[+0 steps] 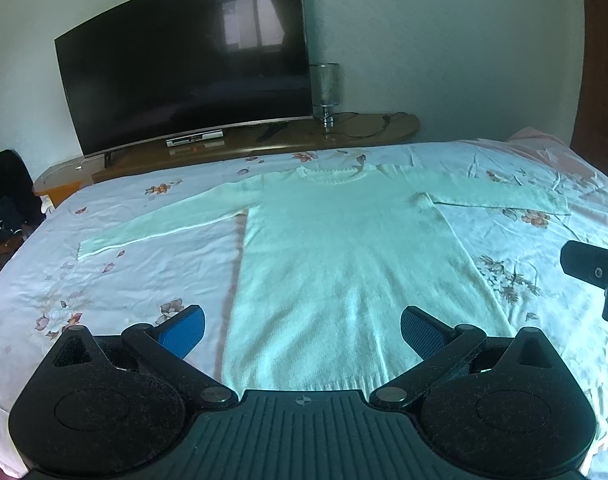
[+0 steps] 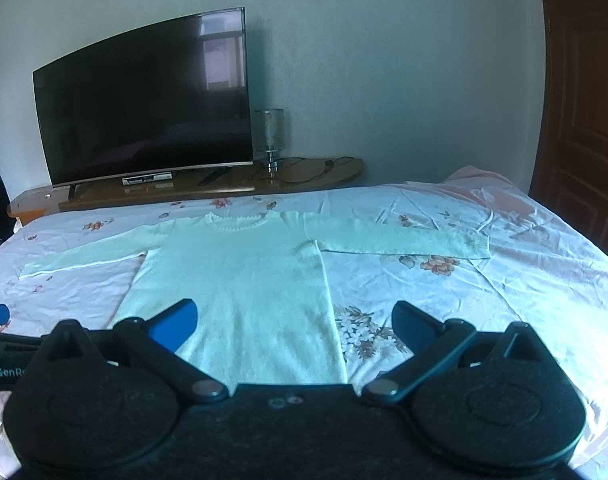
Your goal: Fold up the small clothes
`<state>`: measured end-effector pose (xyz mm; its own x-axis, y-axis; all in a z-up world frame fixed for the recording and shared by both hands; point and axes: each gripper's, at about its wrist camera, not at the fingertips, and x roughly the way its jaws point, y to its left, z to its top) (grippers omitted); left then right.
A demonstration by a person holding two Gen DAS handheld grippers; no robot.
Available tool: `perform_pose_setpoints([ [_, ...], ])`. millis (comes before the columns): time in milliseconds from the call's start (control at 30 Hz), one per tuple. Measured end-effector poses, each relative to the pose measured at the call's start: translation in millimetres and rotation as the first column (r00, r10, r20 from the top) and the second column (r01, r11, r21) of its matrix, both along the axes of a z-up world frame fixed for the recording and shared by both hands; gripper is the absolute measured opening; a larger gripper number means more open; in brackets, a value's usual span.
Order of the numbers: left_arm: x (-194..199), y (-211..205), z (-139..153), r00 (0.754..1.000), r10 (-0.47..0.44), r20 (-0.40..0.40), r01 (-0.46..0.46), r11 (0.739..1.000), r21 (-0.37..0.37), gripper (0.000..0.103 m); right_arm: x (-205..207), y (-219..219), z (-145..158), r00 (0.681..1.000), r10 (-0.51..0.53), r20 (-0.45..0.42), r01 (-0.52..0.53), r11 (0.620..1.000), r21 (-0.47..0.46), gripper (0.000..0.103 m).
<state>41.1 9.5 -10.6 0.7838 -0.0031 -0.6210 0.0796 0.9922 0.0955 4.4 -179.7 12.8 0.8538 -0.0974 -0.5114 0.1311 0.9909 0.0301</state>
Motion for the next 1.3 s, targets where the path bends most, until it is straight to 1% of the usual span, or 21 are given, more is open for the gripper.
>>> perform_pose_setpoints([
  [267, -6.9, -8.2, -1.0, 0.999, -0.042, -0.003, 0.042, 0.999, -0.002, 0.103, -6.7, -0.1, 1.2, 1.0, -0.008, -0.006, 0.008, 1.0, -0.001, 0.103],
  [500, -10.8, -12.8, 1.4, 0.998, -0.06, 0.006, 0.06, 0.998, 0.0, 0.103, -13.3, -2.4, 2.6, 1.0, -0.023, -0.004, 0.023, 1.0, 0.003, 0.103],
  [700, -4.8, -18.3, 3.0, 0.998, -0.068, 0.01, 0.068, 0.998, 0.002, 0.103, -12.6, -9.6, 3.9, 0.999, -0.042, 0.005, 0.042, 0.999, 0.004, 0.103],
  [1033, 28.9, -36.5, -4.7, 0.997, -0.078, 0.0, 0.078, 0.997, 0.014, 0.103, 8.2, -31.0, -1.8, 0.996, -0.089, -0.006, 0.089, 0.996, -0.01, 0.103],
  [1300, 77.8, -58.1, -15.4, 0.996, -0.085, -0.013, 0.085, 0.996, 0.036, 0.103, 44.9, -61.3, -12.0, 0.991, -0.13, -0.027, 0.13, 0.991, 0.005, 0.103],
])
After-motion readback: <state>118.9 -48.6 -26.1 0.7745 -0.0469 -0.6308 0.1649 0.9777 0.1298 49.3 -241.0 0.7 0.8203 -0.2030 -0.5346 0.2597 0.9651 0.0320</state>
